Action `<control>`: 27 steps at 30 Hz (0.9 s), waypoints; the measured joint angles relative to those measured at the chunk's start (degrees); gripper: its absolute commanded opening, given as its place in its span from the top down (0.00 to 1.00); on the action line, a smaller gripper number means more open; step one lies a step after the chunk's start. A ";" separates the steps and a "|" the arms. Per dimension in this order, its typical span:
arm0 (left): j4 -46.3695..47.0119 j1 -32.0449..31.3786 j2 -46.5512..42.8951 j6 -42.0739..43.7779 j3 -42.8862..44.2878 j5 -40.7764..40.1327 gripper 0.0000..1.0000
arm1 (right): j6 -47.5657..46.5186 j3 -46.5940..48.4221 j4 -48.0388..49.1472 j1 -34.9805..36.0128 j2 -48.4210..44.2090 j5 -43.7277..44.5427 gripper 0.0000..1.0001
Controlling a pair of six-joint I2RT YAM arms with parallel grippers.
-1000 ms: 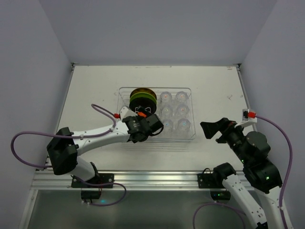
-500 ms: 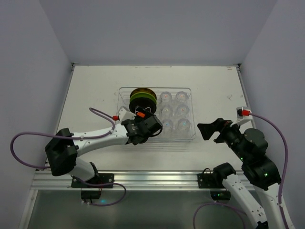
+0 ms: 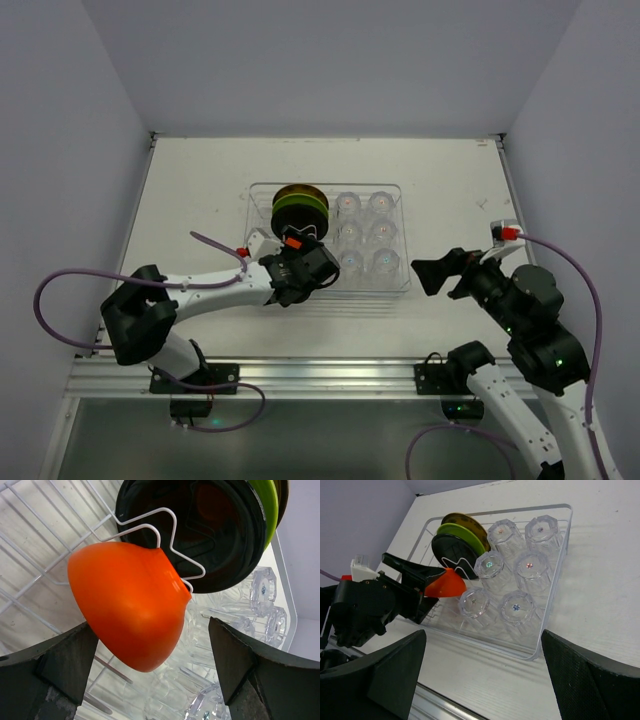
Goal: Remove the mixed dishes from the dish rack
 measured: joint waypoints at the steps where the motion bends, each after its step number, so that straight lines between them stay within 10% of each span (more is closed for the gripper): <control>1: 0.15 0.00 0.07 0.00 0.00 -0.28 0.08 | -0.33 0.17 0.07 0.00 0.02 -0.55 0.01; 27: 12.20 0.04 -2.23 -0.24 -6.01 -1.66 0.14 | -1.81 0.68 2.54 0.00 3.45 -8.26 0.01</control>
